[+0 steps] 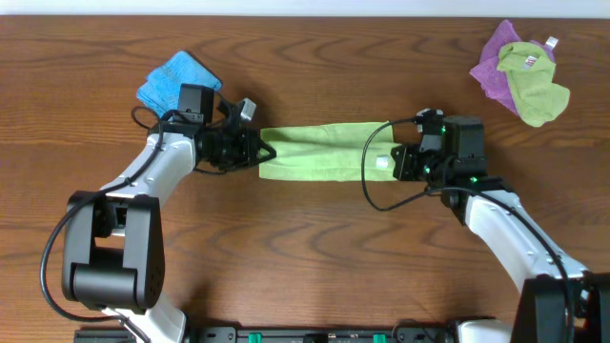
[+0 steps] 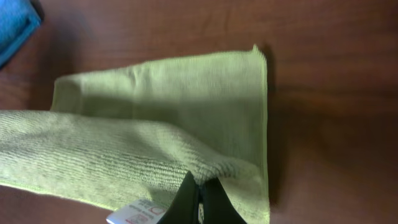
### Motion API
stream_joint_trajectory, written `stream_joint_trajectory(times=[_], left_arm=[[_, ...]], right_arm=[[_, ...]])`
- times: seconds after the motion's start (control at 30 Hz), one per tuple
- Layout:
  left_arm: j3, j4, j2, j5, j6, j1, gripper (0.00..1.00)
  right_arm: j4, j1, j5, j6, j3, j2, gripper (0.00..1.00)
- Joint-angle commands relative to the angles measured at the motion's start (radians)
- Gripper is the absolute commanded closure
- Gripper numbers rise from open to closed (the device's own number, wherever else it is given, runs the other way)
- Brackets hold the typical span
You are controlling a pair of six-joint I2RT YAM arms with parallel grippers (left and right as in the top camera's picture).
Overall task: Fold the cloth
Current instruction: 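Lay the towel back down, folding it in half toward the robot, then regrasp the folded strip ends with both grippers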
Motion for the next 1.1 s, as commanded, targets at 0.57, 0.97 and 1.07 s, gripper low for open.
stream_joint_trajectory(times=[0.57,0.97,1.07], left_arm=[[0.002,0.230,0.045,-0.338,-0.214,-0.072,0.94],[0.002,0.283,0.114,-0.362,-0.240,-0.071,0.94],[0.002,0.281,0.115,-0.380,-0.240,-0.071,0.94]], right_arm=[[0.067,-0.002,0.073,0.002,0.198,0.263,0.99],[0.070,-0.002,0.109,-0.011,0.217,0.330,0.97],[0.082,-0.002,0.112,-0.011,0.217,0.351,0.92]])
